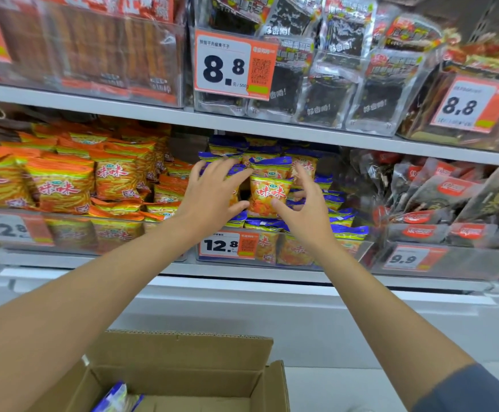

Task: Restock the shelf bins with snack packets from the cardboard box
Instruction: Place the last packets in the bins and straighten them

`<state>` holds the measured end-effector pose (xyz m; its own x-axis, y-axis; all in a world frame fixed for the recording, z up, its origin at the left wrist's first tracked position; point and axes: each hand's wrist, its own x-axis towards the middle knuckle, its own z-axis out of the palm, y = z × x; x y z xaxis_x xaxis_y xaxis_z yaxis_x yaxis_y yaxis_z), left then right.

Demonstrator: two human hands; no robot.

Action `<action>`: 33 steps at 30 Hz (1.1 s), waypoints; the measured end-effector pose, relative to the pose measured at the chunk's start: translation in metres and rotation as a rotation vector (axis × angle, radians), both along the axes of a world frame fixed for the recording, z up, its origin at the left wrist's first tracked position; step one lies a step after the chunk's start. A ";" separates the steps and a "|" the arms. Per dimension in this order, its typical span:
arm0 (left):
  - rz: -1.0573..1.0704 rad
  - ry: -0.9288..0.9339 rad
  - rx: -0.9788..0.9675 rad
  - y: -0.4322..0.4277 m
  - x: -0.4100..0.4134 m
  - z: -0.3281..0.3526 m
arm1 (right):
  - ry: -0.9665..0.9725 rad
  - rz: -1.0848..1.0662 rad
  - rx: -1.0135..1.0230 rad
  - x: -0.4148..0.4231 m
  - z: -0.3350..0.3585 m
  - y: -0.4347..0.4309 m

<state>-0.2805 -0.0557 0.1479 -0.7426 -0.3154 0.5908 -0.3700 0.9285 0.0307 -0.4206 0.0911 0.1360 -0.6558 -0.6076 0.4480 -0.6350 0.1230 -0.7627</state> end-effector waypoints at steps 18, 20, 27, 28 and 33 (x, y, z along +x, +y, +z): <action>0.061 -0.070 0.655 0.045 0.151 -0.068 | 0.114 0.220 0.349 0.125 -0.041 0.026; 0.096 -0.120 0.765 0.052 0.195 -0.099 | 0.028 0.296 0.482 0.150 -0.074 0.028; 0.292 -0.168 1.113 0.064 0.285 -0.187 | -0.217 0.556 0.841 0.216 -0.213 0.008; 0.317 -0.156 1.132 0.062 0.290 -0.194 | -0.267 0.575 0.867 0.223 -0.234 0.003; 0.380 -0.142 1.220 0.058 0.309 -0.225 | -0.568 0.613 0.856 0.256 -0.323 -0.009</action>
<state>0.0285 0.0027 -0.0774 -0.5196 -0.7981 -0.3050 -0.6741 0.1635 0.7204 -0.1648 0.0816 -0.1869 -0.1262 -0.8480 -0.5147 -0.3644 0.5222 -0.7711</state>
